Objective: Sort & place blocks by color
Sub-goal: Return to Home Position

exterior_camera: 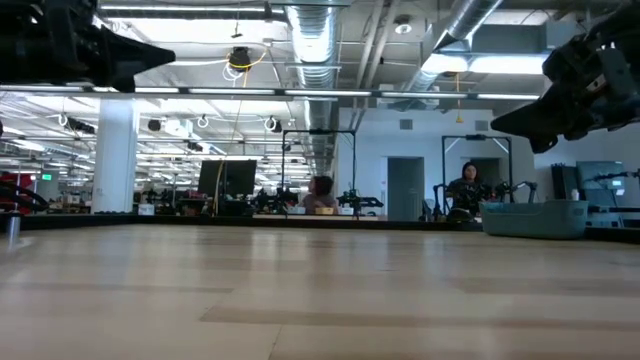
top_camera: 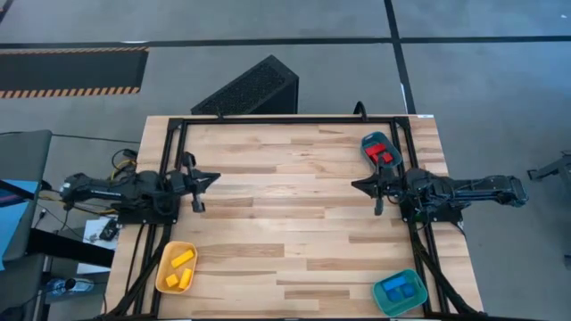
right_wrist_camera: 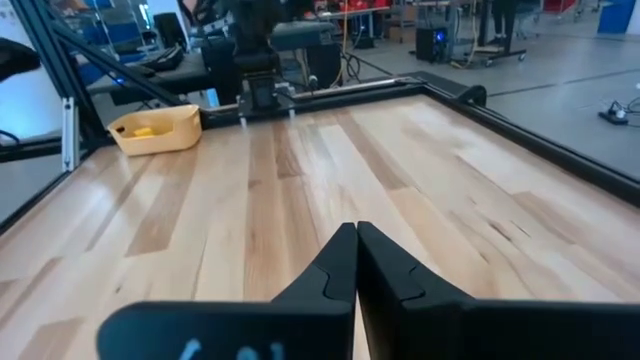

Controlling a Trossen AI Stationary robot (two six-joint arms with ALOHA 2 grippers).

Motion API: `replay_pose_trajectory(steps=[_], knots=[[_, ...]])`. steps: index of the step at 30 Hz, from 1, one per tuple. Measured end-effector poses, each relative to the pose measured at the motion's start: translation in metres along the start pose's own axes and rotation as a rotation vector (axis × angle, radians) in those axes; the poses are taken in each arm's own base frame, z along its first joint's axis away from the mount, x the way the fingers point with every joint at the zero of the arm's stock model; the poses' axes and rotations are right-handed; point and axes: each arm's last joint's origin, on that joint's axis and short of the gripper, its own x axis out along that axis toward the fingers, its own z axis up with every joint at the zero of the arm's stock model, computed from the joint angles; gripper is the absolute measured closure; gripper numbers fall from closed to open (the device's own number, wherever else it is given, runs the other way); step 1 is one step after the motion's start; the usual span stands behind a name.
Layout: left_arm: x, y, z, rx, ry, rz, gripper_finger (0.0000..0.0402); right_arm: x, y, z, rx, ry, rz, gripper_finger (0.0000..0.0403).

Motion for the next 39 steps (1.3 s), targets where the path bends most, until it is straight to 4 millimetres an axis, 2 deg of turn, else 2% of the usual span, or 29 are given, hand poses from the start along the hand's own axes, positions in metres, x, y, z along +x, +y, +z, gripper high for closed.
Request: replay_pose_trajectory(steps=[3, 7, 9, 13, 23, 26, 30, 34, 39], knots=[[-0.009, 0.004, -0.001, -0.014, 0.002, 0.024, 0.0401, 0.001, 0.0, -0.001, -0.006, 0.009, -0.002, 0.0376], [-0.011, 0.004, -0.01, -0.113, 0.125, 0.093, 0.0401, 0.001, 0.0, -0.001, -0.003, 0.012, 0.001, 0.0376], [-0.011, 0.002, -0.011, -0.159, 0.144, 0.042, 0.0401, 0.001, 0.001, -0.002, 0.004, 0.018, 0.007, 0.0376], [-0.012, 0.0, -0.009, -0.195, 0.114, -0.059, 0.0401, 0.001, 0.003, -0.002, -0.003, 0.02, 0.021, 0.0374], [-0.011, 0.001, -0.006, -0.104, 0.049, -0.055, 0.0401, 0.001, 0.007, 0.002, -0.081, -0.026, 0.053, 0.0376], [-0.011, 0.0, -0.009, -0.089, 0.077, -0.073, 0.0401, 0.001, 0.007, 0.003, -0.087, -0.03, 0.054, 0.0375], [-0.011, 0.0, -0.008, -0.102, 0.068, -0.071, 0.0401, 0.001, 0.007, 0.003, -0.088, -0.031, 0.055, 0.0376], [-0.011, 0.0, 0.0, -0.112, -0.023, -0.123, 0.0401, 0.001, 0.006, -0.001, -0.095, 0.004, 0.053, 0.0373], [-0.011, -0.001, -0.002, -0.18, 0.009, -0.14, 0.0401, 0.001, 0.006, -0.001, -0.105, 0.006, 0.053, 0.0372]])
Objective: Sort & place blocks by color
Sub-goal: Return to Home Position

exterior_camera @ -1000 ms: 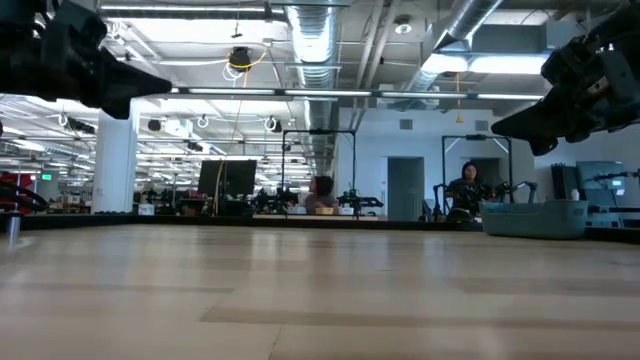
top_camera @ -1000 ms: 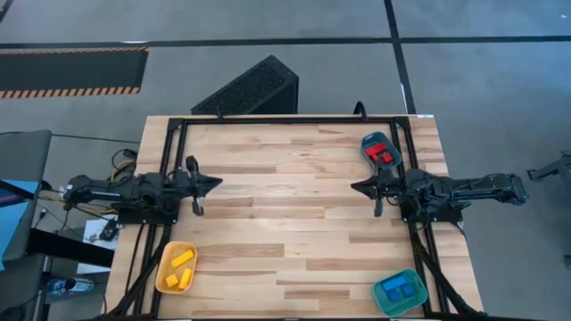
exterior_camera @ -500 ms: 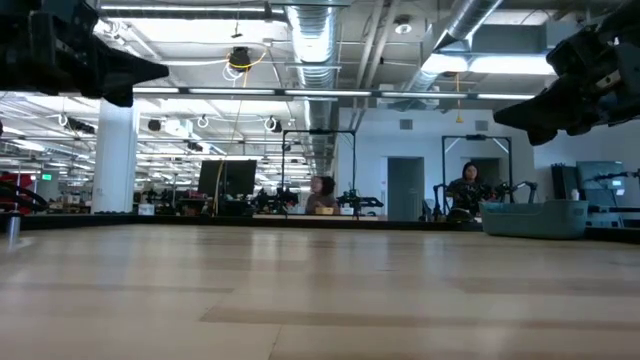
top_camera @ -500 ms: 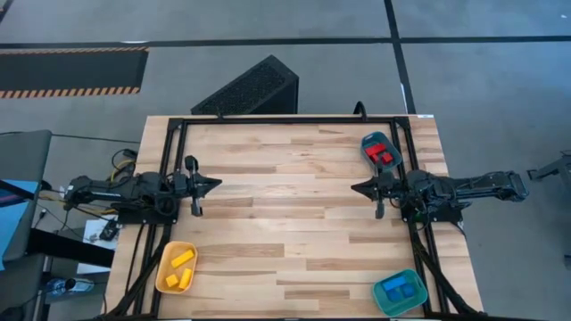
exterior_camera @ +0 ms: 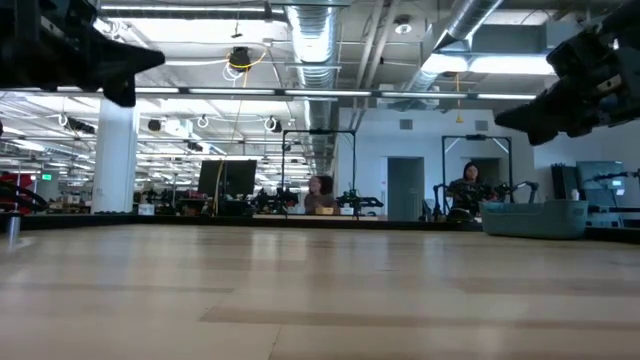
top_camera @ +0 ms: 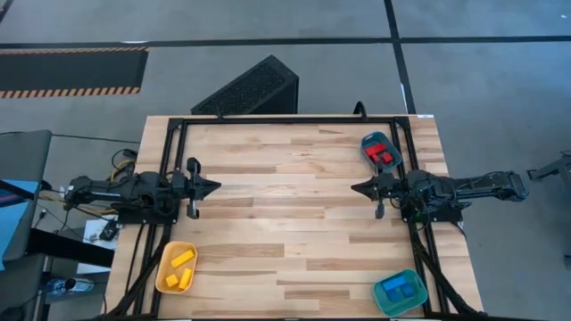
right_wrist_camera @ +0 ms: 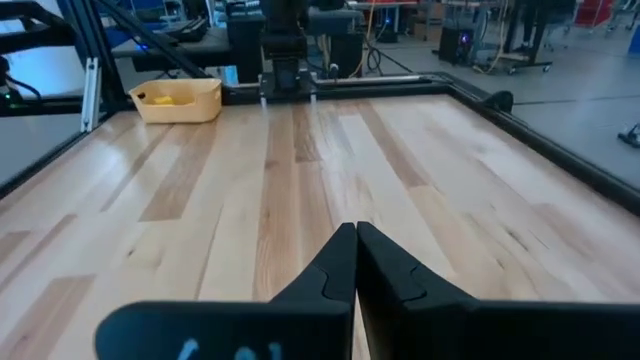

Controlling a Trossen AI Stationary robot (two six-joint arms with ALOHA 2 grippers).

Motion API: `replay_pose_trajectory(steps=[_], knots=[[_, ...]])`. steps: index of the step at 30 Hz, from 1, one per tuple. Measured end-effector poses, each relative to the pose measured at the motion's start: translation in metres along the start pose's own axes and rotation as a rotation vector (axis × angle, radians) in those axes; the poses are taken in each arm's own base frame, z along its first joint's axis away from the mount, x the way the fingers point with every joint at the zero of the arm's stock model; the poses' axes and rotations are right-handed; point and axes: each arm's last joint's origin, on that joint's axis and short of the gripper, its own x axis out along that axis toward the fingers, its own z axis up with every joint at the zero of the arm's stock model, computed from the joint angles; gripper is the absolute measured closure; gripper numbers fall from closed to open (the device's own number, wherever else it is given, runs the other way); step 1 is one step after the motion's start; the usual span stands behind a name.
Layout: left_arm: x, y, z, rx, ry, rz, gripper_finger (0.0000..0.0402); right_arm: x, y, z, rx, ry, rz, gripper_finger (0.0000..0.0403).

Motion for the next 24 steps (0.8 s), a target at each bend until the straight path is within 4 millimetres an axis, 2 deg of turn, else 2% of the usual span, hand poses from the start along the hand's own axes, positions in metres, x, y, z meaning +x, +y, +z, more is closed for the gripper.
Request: replay_pose_trajectory(steps=[3, 7, 16, 24], knots=[[0.0, -0.001, -0.007, -0.071, 0.067, -0.005, 0.0401, 0.0, 0.0, 0.007, -0.043, -0.069, -0.001, 0.0377], [0.0, -0.003, -0.006, -0.051, 0.062, -0.023, 0.0401, -0.001, -0.001, 0.014, -0.091, -0.144, -0.011, 0.0385], [0.0, -0.001, -0.002, 0.013, 0.019, 0.006, 0.0401, -0.001, 0.001, 0.017, -0.036, -0.171, 0.004, 0.0383], [0.0, 0.001, -0.008, 0.026, 0.093, 0.094, 0.0401, -0.002, 0.001, 0.017, -0.035, -0.174, 0.004, 0.0369]])
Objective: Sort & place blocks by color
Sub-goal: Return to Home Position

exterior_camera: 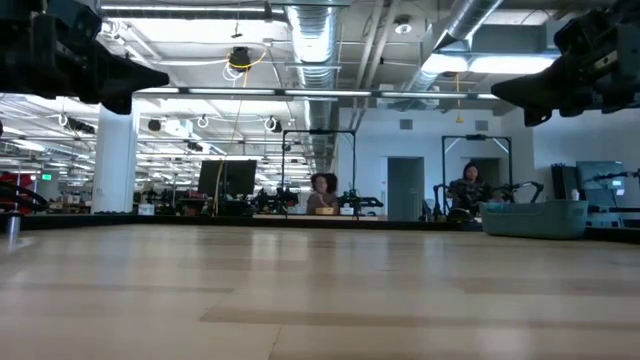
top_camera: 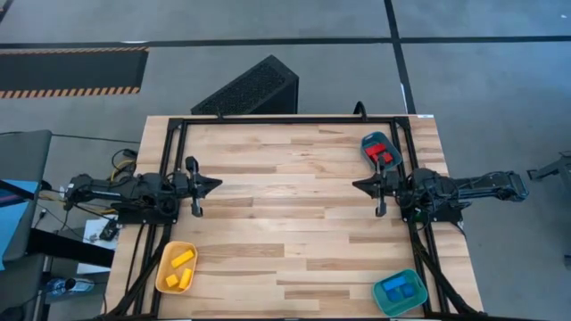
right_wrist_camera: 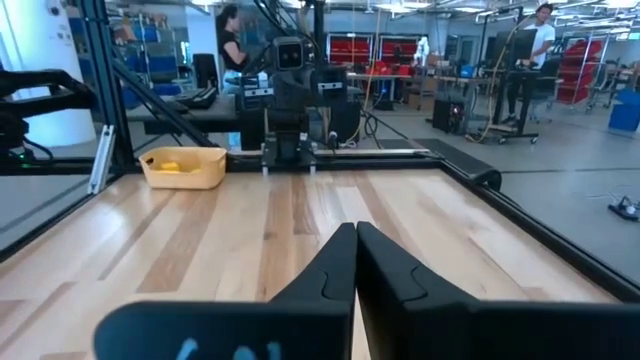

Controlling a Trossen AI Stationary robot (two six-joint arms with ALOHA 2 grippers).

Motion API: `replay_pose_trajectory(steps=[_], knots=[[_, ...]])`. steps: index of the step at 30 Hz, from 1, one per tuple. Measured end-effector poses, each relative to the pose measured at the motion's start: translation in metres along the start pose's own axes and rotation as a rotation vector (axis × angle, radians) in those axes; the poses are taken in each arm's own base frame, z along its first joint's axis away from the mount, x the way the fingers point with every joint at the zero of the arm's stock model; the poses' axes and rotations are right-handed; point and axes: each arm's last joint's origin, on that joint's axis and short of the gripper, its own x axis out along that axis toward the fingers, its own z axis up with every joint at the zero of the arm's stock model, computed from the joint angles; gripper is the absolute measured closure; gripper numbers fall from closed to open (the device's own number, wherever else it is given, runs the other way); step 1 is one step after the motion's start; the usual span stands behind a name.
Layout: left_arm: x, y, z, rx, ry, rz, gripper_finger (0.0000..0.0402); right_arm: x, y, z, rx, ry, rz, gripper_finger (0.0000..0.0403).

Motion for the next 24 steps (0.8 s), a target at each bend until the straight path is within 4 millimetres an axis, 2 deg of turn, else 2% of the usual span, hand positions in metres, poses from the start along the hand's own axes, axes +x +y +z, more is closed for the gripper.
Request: replay_pose_trajectory(steps=[24], knots=[[0.0, 0.001, 0.0, 0.039, 0.007, 0.015, 0.0401, -0.001, 0.0, -0.016, -0.066, 0.16, 0.004, 0.0376]])
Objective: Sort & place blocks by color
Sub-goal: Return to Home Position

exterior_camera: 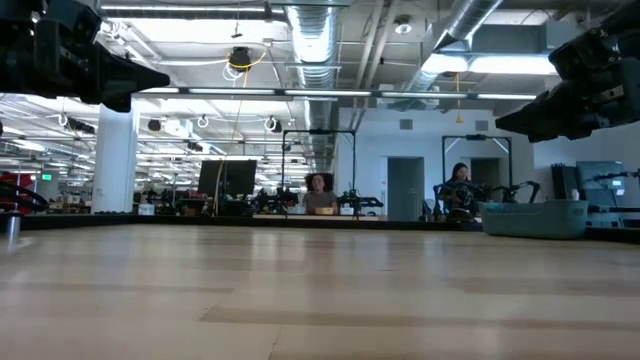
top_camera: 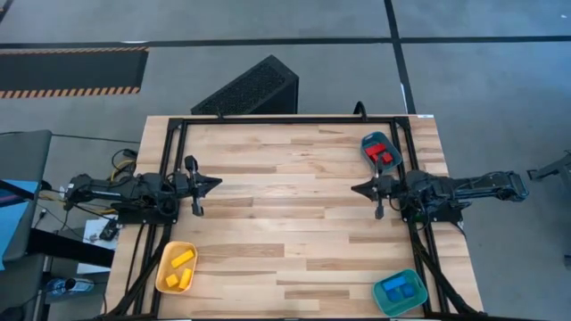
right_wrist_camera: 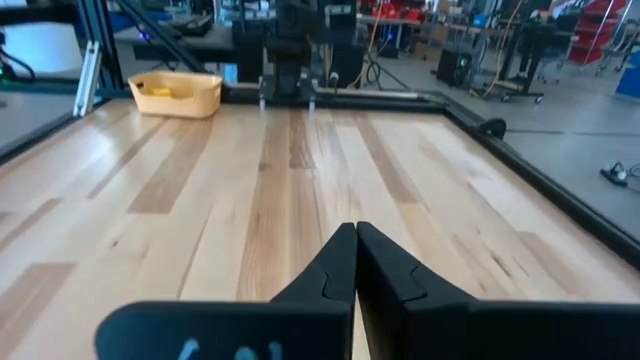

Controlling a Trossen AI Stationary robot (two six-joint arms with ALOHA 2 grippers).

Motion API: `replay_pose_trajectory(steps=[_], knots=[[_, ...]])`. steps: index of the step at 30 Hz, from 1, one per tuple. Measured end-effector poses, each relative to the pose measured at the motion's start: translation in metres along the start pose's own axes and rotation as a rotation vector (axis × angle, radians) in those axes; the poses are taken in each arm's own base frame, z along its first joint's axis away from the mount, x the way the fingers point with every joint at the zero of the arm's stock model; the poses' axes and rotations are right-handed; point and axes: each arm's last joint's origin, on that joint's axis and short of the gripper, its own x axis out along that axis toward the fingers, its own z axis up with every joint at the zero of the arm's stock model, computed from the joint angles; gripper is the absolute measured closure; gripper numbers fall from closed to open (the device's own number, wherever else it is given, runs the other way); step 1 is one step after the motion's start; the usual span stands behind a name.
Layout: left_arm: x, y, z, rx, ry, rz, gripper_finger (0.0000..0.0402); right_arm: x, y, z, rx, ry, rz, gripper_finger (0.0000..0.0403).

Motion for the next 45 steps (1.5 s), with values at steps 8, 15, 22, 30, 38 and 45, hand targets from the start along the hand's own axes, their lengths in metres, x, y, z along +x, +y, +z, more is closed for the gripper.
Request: replay_pose_trajectory(steps=[8, 15, 22, 30, 38, 45], knots=[[0.0, 0.0, 0.0002, 0.001, 0.0, 0.0, 0.0401, 0.0, 0.0002, -0.003, -0.004, 0.029, 0.004, 0.0375], [-0.0001, 0.0001, 0.0003, 0.005, 0.0, 0.0, 0.0401, 0.0, 0.0002, -0.0035, -0.005, 0.035, 0.004, 0.0374], [-0.0001, 0.0, 0.0004, 0.007, 0.0, -0.001, 0.0401, 0.0, 0.0003, -0.0038, -0.005, 0.038, 0.004, 0.0376], [-0.0001, 0.0, 0.0004, 0.004, 0.0, -0.001, 0.0401, -0.0001, 0.0003, -0.004, -0.005, 0.04, 0.004, 0.0373], [-0.0001, 0.0, 0.0004, 0.004, 0.0, -0.001, 0.0401, -0.0001, 0.0002, -0.004, -0.005, 0.04, 0.004, 0.0376], [-0.0001, 0.0001, 0.0005, 0.009, -0.001, -0.001, 0.0401, -0.0001, 0.0002, -0.0041, -0.005, 0.041, 0.003, 0.0374]])
